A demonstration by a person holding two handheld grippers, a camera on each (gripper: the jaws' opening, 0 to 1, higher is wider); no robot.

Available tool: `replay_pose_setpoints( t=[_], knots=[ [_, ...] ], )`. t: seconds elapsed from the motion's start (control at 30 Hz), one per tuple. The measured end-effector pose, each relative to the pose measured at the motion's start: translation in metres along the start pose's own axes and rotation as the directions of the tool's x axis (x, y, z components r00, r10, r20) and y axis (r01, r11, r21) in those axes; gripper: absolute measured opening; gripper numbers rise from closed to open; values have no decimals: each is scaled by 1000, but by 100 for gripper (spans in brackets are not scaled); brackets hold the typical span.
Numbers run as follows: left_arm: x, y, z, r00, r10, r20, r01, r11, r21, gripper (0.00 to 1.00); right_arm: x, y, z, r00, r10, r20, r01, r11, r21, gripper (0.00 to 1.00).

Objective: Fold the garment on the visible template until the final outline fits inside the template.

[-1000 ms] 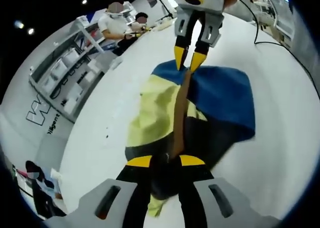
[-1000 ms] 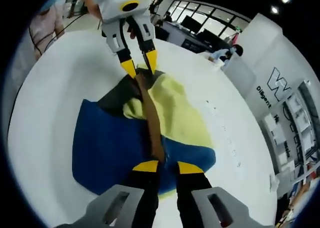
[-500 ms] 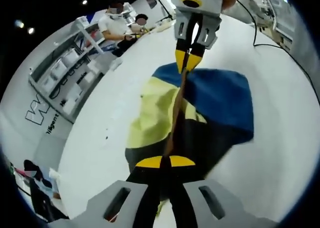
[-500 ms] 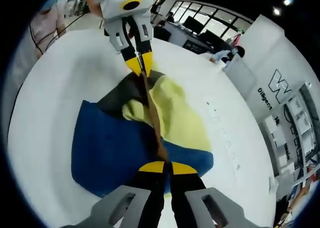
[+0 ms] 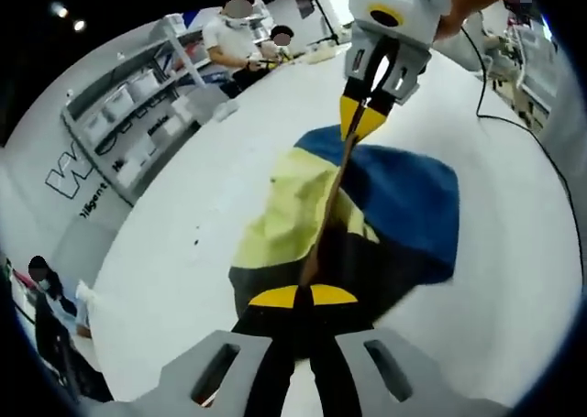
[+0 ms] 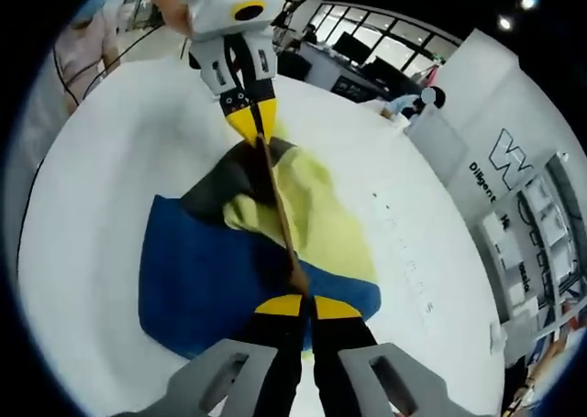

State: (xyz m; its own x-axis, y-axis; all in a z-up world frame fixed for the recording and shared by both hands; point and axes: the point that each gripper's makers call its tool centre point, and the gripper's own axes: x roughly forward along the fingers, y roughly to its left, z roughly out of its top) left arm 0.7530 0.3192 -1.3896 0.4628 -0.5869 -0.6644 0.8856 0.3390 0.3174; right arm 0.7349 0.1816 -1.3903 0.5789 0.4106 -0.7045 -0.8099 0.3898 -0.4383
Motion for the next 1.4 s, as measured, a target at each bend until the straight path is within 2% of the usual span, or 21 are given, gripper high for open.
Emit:
replay_pose_setpoints(
  t=[0.5,0.97,1.4],
  knots=[
    [-21,-5,13,1000,3,7,-3,1000,4,10,-19,6,10,1000,7,-11,-6,998,63,0],
    [-42,-14,32,999,15,33,-15,1000,-9,10,-44,12,22,1000,7,-4,-7,994,109,0],
    [-58,-23,30,999,29,27,-28,999,-36,10,-57,22,34,1000,17,9,-18,993,116,0]
  ],
)
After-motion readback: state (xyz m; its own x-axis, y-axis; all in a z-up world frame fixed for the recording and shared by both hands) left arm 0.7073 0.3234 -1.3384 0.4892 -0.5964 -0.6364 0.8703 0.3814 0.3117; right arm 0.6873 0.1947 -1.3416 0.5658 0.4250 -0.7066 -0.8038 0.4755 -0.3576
